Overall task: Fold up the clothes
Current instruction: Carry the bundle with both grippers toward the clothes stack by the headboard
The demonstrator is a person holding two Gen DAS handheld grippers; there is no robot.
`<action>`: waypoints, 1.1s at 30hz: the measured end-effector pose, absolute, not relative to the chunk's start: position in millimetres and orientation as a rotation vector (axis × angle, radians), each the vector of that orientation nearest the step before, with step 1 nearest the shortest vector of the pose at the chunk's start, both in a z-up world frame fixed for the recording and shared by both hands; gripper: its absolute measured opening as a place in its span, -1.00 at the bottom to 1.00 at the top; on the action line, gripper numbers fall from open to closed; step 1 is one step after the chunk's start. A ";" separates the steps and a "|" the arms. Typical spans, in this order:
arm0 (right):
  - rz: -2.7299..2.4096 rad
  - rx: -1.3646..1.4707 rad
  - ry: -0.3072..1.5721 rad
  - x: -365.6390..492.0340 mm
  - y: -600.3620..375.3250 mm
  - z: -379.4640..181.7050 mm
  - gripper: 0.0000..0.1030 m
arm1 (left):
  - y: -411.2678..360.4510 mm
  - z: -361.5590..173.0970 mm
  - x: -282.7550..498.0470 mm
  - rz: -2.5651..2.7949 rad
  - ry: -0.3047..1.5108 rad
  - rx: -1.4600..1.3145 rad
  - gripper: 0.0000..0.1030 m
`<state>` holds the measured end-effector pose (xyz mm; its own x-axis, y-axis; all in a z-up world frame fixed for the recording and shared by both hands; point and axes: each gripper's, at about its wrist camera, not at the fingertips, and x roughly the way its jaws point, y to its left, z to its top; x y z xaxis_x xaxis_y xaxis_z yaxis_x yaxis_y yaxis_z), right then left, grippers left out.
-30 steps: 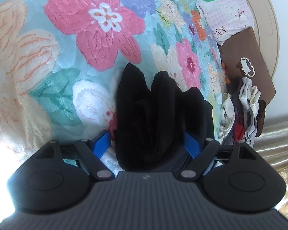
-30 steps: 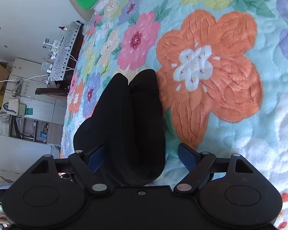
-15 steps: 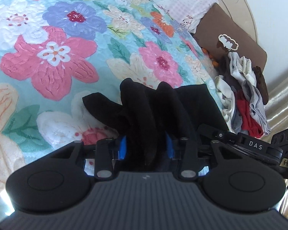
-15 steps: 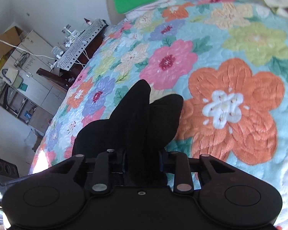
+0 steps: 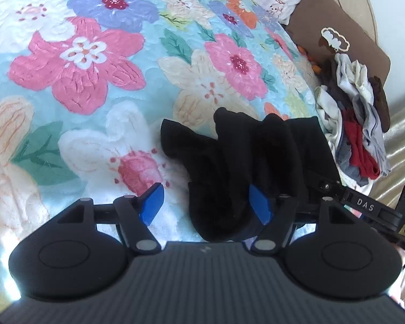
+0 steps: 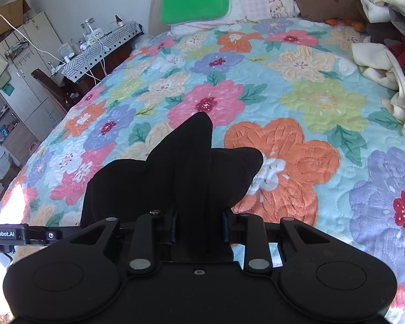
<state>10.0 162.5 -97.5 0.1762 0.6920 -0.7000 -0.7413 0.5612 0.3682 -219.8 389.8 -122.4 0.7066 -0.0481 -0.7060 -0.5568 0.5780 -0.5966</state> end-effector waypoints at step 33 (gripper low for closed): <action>1.073 0.107 0.848 -10.6 93.9 -49.7 -0.36 | 330.8 -90.4 -175.6 0.122 0.607 -0.949 -0.30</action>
<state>-10.6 93.9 -49.7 0.2027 0.8055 -0.5569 -0.7279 0.5044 0.4645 -175.6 330.8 -90.4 0.8280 -0.1608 -0.5371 -0.3560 0.5894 -0.7252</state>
